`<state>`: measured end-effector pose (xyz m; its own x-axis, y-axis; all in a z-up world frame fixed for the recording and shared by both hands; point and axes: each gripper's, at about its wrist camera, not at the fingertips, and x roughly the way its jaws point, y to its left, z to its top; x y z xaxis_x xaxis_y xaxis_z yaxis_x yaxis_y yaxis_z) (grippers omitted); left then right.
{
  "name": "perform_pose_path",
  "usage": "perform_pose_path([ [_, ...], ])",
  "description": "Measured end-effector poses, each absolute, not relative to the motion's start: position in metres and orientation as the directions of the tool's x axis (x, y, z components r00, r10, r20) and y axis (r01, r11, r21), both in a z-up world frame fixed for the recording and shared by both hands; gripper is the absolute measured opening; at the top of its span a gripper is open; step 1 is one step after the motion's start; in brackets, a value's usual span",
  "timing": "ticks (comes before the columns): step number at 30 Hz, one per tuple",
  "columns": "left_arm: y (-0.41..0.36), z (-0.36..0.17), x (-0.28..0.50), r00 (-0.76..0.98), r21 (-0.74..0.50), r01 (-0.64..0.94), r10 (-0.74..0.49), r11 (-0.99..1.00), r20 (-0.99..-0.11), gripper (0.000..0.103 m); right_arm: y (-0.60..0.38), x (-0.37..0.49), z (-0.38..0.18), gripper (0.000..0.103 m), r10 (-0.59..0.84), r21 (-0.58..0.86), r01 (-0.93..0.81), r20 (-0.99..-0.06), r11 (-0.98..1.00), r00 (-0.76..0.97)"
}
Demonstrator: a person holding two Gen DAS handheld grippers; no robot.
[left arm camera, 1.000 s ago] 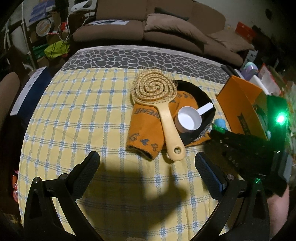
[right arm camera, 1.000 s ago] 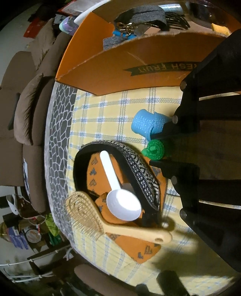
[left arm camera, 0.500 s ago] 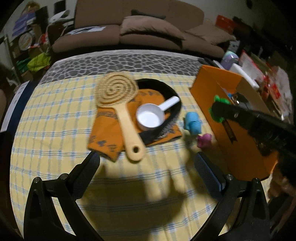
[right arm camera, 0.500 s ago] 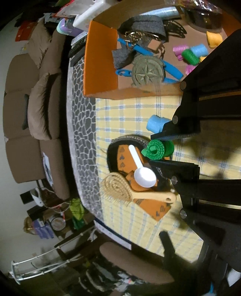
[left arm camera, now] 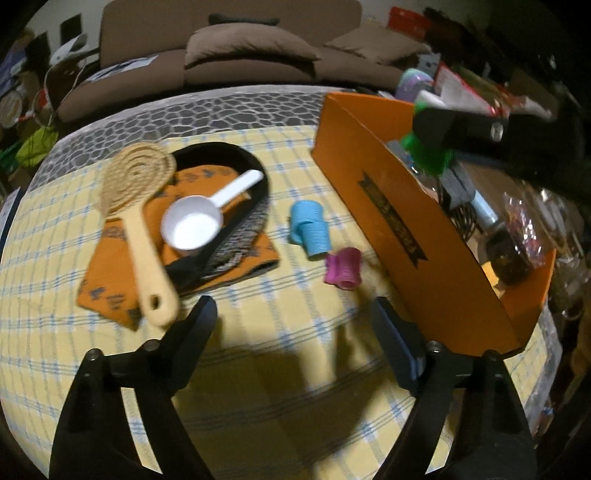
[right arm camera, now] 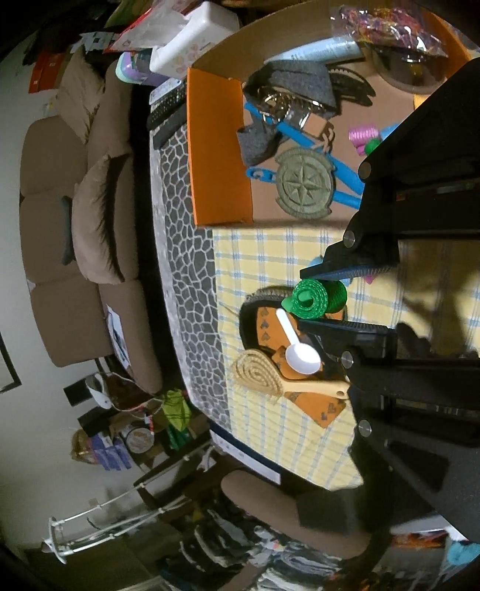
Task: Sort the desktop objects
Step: 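Lift the green roller with the right tool and carry it over the orange box, then grasp the pink roller with the left tool while the right tool holds the green roller over the box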
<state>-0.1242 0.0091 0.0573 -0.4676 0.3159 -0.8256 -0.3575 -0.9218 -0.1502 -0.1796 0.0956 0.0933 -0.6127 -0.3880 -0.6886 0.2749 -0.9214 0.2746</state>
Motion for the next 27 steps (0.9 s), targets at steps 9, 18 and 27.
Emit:
perform_pose_path([
  [9, 0.048, 0.04, -0.132, -0.462, -0.083, -0.453, 0.314, -0.887, -0.829, 0.063, 0.13, -0.177, 0.095, 0.02, -0.386, 0.299, 0.245, -0.679, -0.922, -0.624],
  [18, 0.068, 0.018, -0.143, -0.435, -0.063, -0.469, 0.293, -0.881, -0.852, 0.045, 0.16, -0.176, 0.09, 0.02, -0.369, 0.31, 0.206, -0.686, -0.928, -0.628],
  [27, 0.066, 0.015, -0.152, -0.433, -0.104, -0.448, 0.317, -0.888, -0.844, 0.027, 0.172, -0.175, 0.082, 0.02, -0.357, 0.305, 0.193, -0.702, -0.933, -0.616],
])
